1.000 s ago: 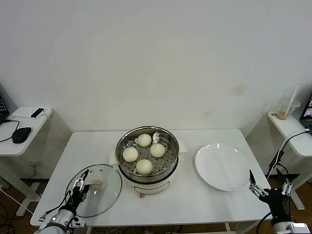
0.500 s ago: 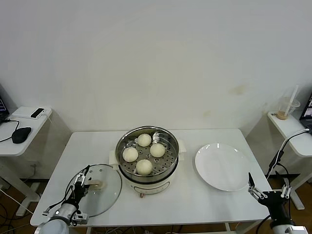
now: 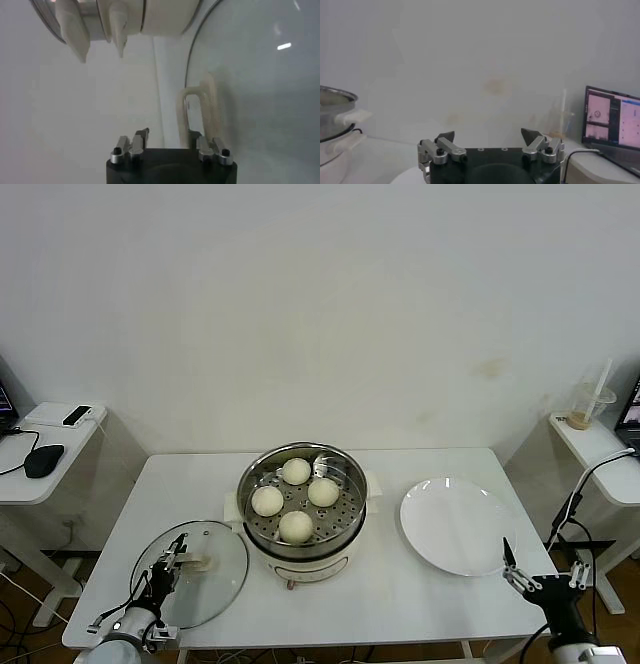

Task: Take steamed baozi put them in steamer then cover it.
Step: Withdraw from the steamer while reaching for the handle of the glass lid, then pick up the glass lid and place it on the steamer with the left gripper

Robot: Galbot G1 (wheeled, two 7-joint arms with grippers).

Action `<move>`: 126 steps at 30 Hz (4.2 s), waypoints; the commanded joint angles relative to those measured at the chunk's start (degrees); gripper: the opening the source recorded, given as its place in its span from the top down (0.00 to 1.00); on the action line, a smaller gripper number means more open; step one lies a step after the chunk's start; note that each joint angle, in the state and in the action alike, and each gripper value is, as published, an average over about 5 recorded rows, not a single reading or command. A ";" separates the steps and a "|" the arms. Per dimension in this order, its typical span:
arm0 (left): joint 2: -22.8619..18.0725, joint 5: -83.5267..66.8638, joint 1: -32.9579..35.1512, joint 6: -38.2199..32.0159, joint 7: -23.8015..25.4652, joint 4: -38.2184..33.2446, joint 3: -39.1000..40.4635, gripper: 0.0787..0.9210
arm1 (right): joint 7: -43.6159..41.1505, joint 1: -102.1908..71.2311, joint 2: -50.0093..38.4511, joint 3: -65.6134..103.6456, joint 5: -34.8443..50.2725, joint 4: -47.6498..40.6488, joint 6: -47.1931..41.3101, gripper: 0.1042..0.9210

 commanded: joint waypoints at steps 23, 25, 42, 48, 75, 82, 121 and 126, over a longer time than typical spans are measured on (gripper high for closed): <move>4.84 -3.15 6.99 0.53 0.26 -14.09 -11.18 0.92 | -0.33 -0.36 -1.55 -2.42 0.11 2.03 0.07 0.12; 5.76 -3.39 7.06 0.76 1.33 -14.67 -12.53 0.92 | -0.38 -0.32 -1.64 -2.56 0.10 2.09 0.05 0.12; 9.80 -10.06 4.79 5.86 8.77 -23.18 -12.78 0.92 | -0.73 -0.76 -1.29 -2.98 -0.73 2.64 0.37 0.12; 10.06 -17.96 5.49 10.78 10.88 -29.19 -8.24 0.92 | -1.08 -1.19 -1.02 -3.27 -1.99 2.41 0.69 0.12; -2.34 0.79 -21.37 27.77 21.36 -24.52 24.05 0.92 | -1.55 0.68 1.32 -11.39 -13.20 -1.41 1.01 0.12; -5.88 4.28 -23.96 28.87 24.71 -22.97 26.46 0.92 | -1.88 1.21 1.26 -12.63 -13.19 -2.34 0.70 0.12; -11.73 7.17 -23.29 27.87 23.86 -17.32 30.37 0.92 | -2.36 0.55 1.86 -13.87 -13.47 -2.07 0.49 0.12; -11.99 7.65 -23.33 27.37 23.24 -17.12 30.02 0.92 | -2.45 0.39 1.89 -14.08 -13.55 -1.91 0.50 0.12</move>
